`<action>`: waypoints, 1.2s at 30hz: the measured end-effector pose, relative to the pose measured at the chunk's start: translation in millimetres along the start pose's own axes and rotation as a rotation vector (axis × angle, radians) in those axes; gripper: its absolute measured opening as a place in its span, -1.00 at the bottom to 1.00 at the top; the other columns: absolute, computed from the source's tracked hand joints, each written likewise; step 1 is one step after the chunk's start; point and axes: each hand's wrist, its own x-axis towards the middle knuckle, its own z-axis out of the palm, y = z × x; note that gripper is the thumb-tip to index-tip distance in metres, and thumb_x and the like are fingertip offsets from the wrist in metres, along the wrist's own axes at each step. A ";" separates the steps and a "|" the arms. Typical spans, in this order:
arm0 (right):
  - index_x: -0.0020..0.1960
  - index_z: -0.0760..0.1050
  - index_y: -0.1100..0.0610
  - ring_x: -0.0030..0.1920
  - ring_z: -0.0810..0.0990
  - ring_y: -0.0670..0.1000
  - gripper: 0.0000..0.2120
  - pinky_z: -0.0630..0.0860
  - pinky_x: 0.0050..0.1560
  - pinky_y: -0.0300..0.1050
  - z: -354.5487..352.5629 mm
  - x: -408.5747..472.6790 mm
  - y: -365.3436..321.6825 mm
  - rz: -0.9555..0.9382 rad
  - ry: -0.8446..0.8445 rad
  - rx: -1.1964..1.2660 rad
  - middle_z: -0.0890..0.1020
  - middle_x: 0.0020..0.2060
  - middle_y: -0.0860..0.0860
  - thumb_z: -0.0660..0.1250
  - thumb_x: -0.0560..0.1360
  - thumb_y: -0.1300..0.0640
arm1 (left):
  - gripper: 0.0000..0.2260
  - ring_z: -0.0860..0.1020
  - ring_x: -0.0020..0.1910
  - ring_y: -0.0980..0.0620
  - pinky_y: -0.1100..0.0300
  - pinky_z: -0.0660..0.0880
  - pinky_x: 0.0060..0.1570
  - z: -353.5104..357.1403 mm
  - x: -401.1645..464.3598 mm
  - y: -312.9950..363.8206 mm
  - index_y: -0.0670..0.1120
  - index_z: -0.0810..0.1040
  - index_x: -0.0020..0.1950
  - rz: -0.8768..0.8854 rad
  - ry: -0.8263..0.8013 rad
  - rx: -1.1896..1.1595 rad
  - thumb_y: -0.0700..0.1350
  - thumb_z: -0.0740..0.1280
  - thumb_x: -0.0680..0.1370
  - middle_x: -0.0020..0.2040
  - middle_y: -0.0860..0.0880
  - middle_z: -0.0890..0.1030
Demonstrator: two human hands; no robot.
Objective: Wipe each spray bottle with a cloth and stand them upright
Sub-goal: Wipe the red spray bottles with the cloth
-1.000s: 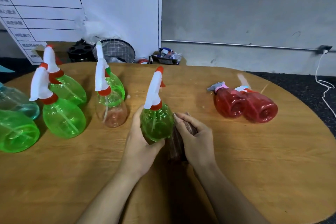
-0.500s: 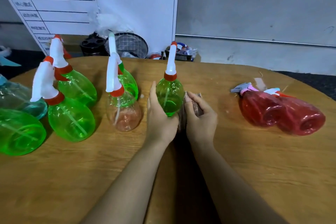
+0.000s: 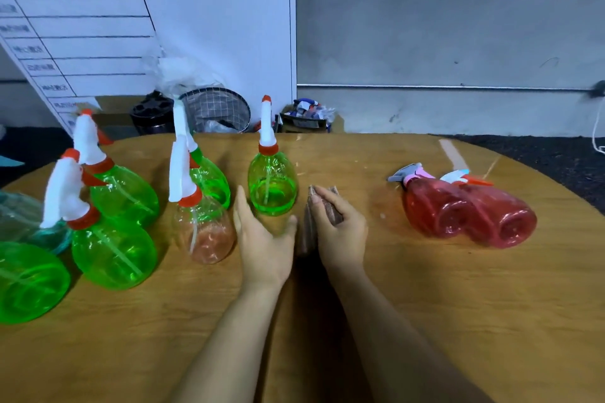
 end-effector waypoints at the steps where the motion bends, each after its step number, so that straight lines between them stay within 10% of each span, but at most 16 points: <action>1: 0.20 0.72 0.05 0.17 0.54 -0.45 -0.80 0.42 0.18 -0.50 -6.6 -3.6 -1.7 0.004 -0.013 0.021 0.71 0.09 -0.13 0.46 0.60 0.16 | -0.06 0.20 0.67 -0.07 -0.06 0.18 0.64 -2.0 -9.5 0.2 -0.07 0.06 0.71 0.013 -0.002 0.002 -0.14 0.59 0.50 0.69 -0.12 0.17; 12: 0.19 0.72 -0.04 0.14 0.68 -0.17 -0.77 0.57 0.18 -0.26 -169.7 -40.0 -10.6 -0.052 0.099 -0.038 0.73 0.06 -0.16 0.47 0.57 0.17 | -0.29 0.43 0.44 0.13 0.09 0.40 0.48 47.8 -72.9 63.4 0.06 0.32 0.60 0.191 -0.315 0.015 -0.05 0.56 0.52 0.47 0.06 0.42; 24: 0.11 0.75 -0.13 0.32 0.60 -0.15 -0.76 0.52 0.36 -0.09 -226.4 -35.5 -2.1 -0.040 0.249 0.140 0.74 0.09 -0.15 0.48 0.48 0.09 | -0.09 -0.03 0.70 0.02 0.05 0.13 0.64 148.8 -86.2 114.6 0.45 0.20 0.57 0.351 -0.514 0.156 -0.12 0.62 0.45 0.68 0.03 0.03; 29: 0.09 0.75 -0.15 0.15 0.71 -0.05 -0.73 0.62 0.22 0.02 -226.8 -33.9 5.2 -0.058 0.285 0.130 0.75 0.01 -0.08 0.54 0.49 0.17 | -0.23 0.23 0.64 -0.13 -0.01 0.26 0.60 181.0 -82.9 111.4 0.31 0.40 0.54 0.353 -0.513 0.236 -0.18 0.56 0.43 0.66 -0.06 0.12; 36: 0.00 0.75 -0.25 -0.17 0.73 -0.13 -0.53 0.55 -0.10 -0.38 -224.9 -27.2 6.5 -0.156 0.395 -0.016 0.74 -0.18 -0.12 0.60 0.40 0.35 | -0.31 0.48 0.40 -0.13 -0.05 0.44 0.44 184.7 -80.4 98.1 0.34 0.47 0.34 0.336 -0.385 0.215 -0.13 0.66 0.37 0.44 0.01 0.36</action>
